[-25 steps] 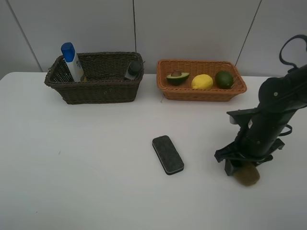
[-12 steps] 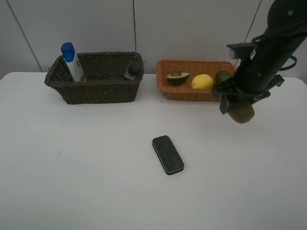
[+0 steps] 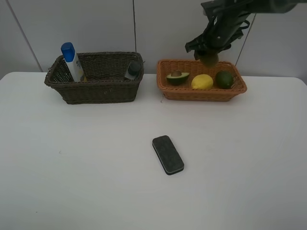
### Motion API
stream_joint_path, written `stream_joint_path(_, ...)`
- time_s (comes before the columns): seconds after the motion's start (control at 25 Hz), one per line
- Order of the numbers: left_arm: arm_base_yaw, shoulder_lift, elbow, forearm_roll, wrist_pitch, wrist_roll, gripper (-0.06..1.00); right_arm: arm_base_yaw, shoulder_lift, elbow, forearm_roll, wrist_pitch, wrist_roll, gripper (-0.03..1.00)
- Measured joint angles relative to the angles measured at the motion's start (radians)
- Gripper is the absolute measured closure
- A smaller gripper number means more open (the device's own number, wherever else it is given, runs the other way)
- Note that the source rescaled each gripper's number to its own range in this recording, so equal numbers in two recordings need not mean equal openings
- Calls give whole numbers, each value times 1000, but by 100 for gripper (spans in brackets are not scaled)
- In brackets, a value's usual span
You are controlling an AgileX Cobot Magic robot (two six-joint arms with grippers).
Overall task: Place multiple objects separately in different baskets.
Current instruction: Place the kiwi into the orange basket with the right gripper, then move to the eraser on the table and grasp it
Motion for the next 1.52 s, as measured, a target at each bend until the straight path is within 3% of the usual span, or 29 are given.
stream_joint_path(0.24,0,0,0,0,0,0,-5,-11,115,-69,-80,-18,60,68)
stream_joint_path(0.28,0,0,0,0,0,0,-5,-12,117,-69,-80,-18,65,63)
stream_joint_path(0.32,0,0,0,0,0,0,-5,-14,117,-70,-79,-18,69,54)
stream_joint_path(0.4,0,0,0,0,0,0,-5,-18,117,-73,-79,-18,72,21)
stream_joint_path(0.48,0,0,0,0,0,0,-5,-20,117,-74,-74,-9,72,5)
stream_joint_path(0.56,0,0,0,0,0,0,-5,-20,115,-74,-61,10,72,-1)
stream_joint_path(0.76,0,0,0,0,0,0,-5,-20,42,-74,16,111,72,-3)
stream_joint_path(1.0,0,0,0,0,0,0,-5,-20,-94,-78,163,460,71,-3)
stream_joint_path(1.28,0,0,0,0,0,0,-5,32,-247,108,319,498,71,-3)
stream_joint_path(1.52,0,0,0,0,0,0,-5,232,-347,363,321,500,71,-3)
